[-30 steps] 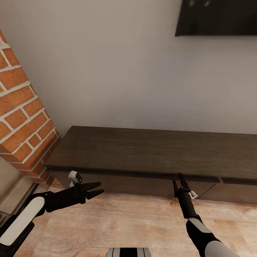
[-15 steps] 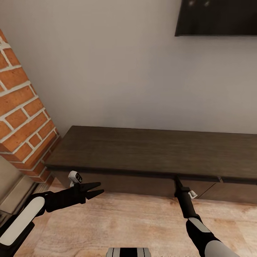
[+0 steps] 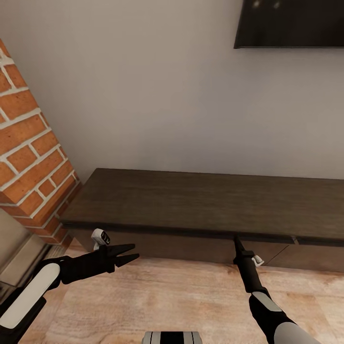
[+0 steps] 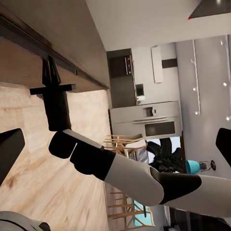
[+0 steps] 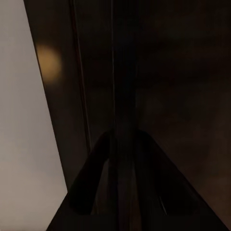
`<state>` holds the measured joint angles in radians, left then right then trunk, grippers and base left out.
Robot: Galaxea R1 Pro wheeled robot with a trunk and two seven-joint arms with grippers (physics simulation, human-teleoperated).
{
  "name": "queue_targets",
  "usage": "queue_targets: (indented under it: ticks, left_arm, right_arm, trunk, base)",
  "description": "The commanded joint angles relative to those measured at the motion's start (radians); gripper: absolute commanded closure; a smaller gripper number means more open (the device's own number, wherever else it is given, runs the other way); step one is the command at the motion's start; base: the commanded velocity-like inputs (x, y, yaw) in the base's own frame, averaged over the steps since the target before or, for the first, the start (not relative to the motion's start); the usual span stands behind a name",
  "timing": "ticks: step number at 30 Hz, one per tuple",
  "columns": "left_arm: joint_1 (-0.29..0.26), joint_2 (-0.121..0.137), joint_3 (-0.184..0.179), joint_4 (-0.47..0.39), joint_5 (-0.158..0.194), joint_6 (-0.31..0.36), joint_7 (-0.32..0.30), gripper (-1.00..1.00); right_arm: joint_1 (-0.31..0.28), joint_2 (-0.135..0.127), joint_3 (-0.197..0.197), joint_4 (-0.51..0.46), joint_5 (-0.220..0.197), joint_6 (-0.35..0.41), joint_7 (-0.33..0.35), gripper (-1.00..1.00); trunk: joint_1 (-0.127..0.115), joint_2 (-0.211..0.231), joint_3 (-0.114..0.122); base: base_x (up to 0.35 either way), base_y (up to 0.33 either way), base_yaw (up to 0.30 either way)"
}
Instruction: Place each of the two pumpkins and all three candles from the living room inside a cabinet in the living room (use any cabinet), then make sure every cabinet is closed, and position the cauldron so it is next to a table in the living room.
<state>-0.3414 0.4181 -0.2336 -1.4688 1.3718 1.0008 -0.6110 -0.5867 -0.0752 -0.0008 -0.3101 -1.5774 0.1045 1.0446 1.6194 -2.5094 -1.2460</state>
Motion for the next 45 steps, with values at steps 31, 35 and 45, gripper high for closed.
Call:
queue_targets:
  ticks: [31, 35, 45]
  left_arm:
    - [-0.001, 0.001, -0.003, 0.0, 0.0, 0.002, -0.003, -1.0]
    - [-0.001, 0.001, -0.003, -0.001, 0.0, 0.002, -0.003, -1.0]
    - [-0.001, 0.001, -0.003, 0.0, 0.0, 0.002, -0.003, -1.0]
  right_arm:
    - [-0.001, 0.0, -0.001, -0.004, -0.01, 0.018, 0.009, 1.0]
    - [-0.001, 0.0, -0.001, -0.004, -0.01, 0.018, 0.009, 1.0]
    - [-0.001, 0.0, -0.001, -0.004, -0.01, 0.02, 0.009, 1.0]
  trunk:
    - [0.0, 0.0, -0.001]
    - [0.0, 0.0, -0.001]
    - [0.0, 0.0, -0.001]
  base:
    - [-0.188, 0.0, 0.0]
    - [-0.277, 0.0, 0.0]
    - [-0.252, 0.0, 0.0]
